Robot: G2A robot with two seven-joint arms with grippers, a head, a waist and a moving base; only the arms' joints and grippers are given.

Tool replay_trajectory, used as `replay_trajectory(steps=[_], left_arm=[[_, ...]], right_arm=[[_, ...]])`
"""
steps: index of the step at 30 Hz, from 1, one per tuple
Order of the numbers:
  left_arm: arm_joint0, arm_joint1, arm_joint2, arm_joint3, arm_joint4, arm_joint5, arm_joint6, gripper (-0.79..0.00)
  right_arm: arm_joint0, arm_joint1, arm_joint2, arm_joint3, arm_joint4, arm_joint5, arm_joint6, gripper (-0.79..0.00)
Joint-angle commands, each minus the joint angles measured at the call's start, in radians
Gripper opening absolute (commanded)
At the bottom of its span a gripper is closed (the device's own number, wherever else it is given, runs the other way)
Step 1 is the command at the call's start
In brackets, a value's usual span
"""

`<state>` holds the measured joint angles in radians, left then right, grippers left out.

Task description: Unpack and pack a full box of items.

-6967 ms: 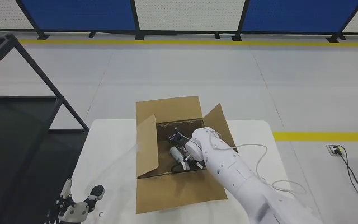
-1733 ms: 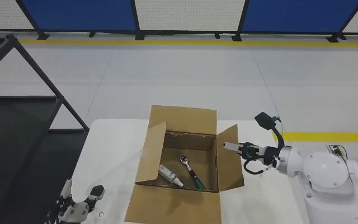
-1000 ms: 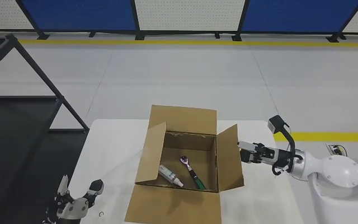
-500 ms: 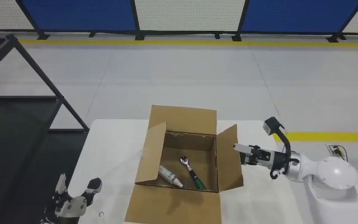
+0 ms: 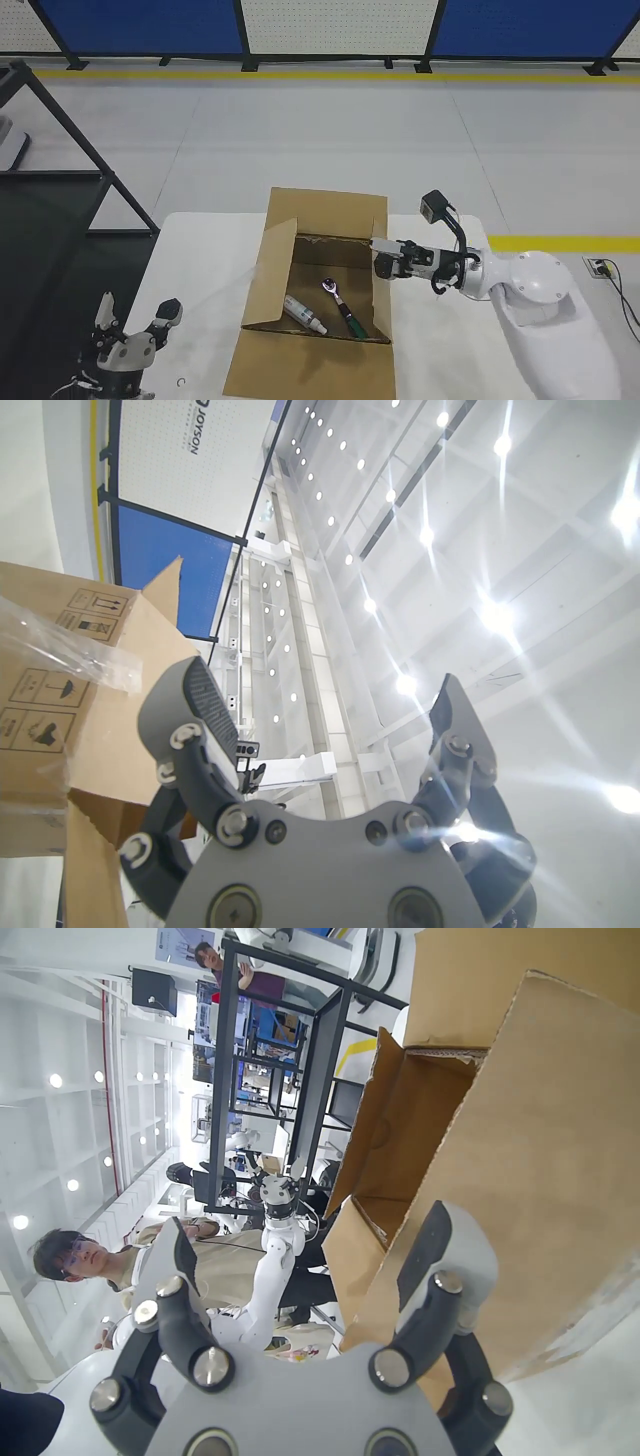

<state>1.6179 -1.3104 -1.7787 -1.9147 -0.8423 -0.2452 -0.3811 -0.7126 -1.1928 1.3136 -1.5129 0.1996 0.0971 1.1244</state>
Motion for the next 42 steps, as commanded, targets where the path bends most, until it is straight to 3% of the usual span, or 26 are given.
replay_trajectory(steps=[1, 12, 23, 34, 42], left_arm=[[-0.018, 0.000, 0.018, -0.013, 0.032, 0.011, 0.007, 0.000], [-0.074, 0.004, 0.135, -0.071, 0.249, 0.097, 0.001, 0.000], [-0.142, 0.009, 0.255, -0.039, 0.484, 0.169, -0.006, 0.000], [-0.163, 0.015, 0.313, -0.006, 0.633, 0.236, -0.002, 0.000], [-0.167, 0.017, 0.342, 0.007, 0.670, 0.248, 0.003, 0.000]], right_arm=[[0.036, -0.006, -0.043, 0.045, -0.009, 0.001, -0.013, 0.000], [0.142, -0.036, -0.198, 0.239, 0.020, -0.029, -0.017, 0.000], [0.144, -0.036, -0.224, 0.299, 0.046, -0.078, 0.035, 0.000], [0.156, -0.042, -0.255, 0.340, 0.104, -0.139, 0.103, 0.000], [0.168, -0.052, -0.275, 0.394, 0.122, -0.129, 0.021, 0.000]])
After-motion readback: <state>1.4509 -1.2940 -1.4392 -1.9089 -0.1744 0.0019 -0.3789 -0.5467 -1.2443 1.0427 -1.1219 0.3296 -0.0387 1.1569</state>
